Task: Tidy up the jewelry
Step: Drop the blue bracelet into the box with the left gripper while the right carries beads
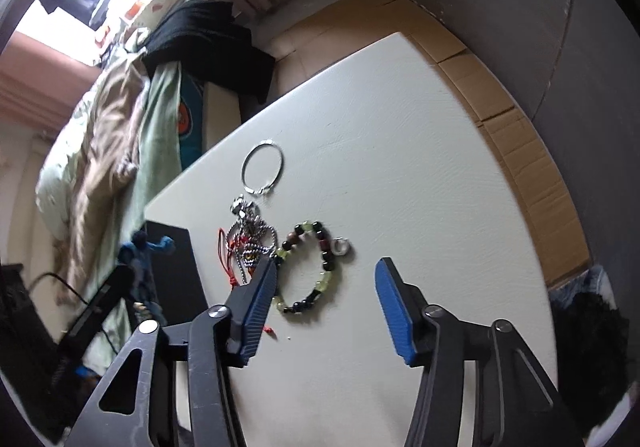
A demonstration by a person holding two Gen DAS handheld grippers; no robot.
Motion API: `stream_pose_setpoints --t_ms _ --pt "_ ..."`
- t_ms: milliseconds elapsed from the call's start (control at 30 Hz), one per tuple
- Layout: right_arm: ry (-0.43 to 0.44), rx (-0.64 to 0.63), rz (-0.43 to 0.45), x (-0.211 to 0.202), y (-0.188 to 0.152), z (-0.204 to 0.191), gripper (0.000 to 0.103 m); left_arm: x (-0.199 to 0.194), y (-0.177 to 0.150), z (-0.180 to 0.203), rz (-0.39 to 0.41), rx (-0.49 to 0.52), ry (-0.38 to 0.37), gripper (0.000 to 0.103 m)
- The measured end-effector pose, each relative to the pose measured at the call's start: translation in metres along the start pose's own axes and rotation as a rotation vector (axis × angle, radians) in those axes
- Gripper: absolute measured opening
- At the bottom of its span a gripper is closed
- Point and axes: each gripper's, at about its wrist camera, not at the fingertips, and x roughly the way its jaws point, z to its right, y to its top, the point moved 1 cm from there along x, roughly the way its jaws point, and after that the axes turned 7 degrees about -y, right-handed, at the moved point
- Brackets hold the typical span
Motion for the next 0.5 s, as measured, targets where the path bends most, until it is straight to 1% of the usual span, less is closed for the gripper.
stream_pose_setpoints --t_ms 33,67,200,300,367,400,433,467,500 --pt "-0.016 -0.013 -0.004 0.003 0.0 -0.003 0.046 -0.002 0.001 -0.002 0.003 -0.002 0.0 0.01" --pt "-0.036 -0.027 -0.009 0.007 -0.001 -0.007 0.044 -0.005 0.002 -0.005 0.008 -0.007 -0.003 0.01" --pt "-0.146 -0.091 -0.006 0.018 -0.005 -0.022 0.044 -0.015 0.003 -0.012 0.022 -0.016 -0.013 0.01" --pt "-0.175 -0.123 -0.015 0.024 -0.008 -0.028 0.043 -0.023 0.006 -0.019 0.036 -0.027 -0.01 0.01" --pt "-0.2 -0.141 -0.036 0.032 -0.012 -0.031 0.026 -0.026 0.007 -0.026 0.041 -0.038 -0.007 0.01" --pt "-0.213 -0.149 -0.046 0.037 -0.014 -0.032 0.024 -0.028 0.007 -0.028 0.044 -0.043 -0.005 0.01" --pt "-0.234 -0.164 -0.024 0.036 -0.014 -0.035 0.02 -0.03 0.007 -0.03 0.047 -0.048 -0.003 0.01" --pt "-0.252 -0.18 -0.032 0.038 -0.015 -0.038 0.015 -0.032 0.007 -0.032 0.05 -0.052 -0.002 0.01" --pt "-0.265 -0.193 -0.017 0.038 -0.016 -0.04 0.014 -0.034 0.007 -0.033 0.053 -0.054 -0.002 0.01"
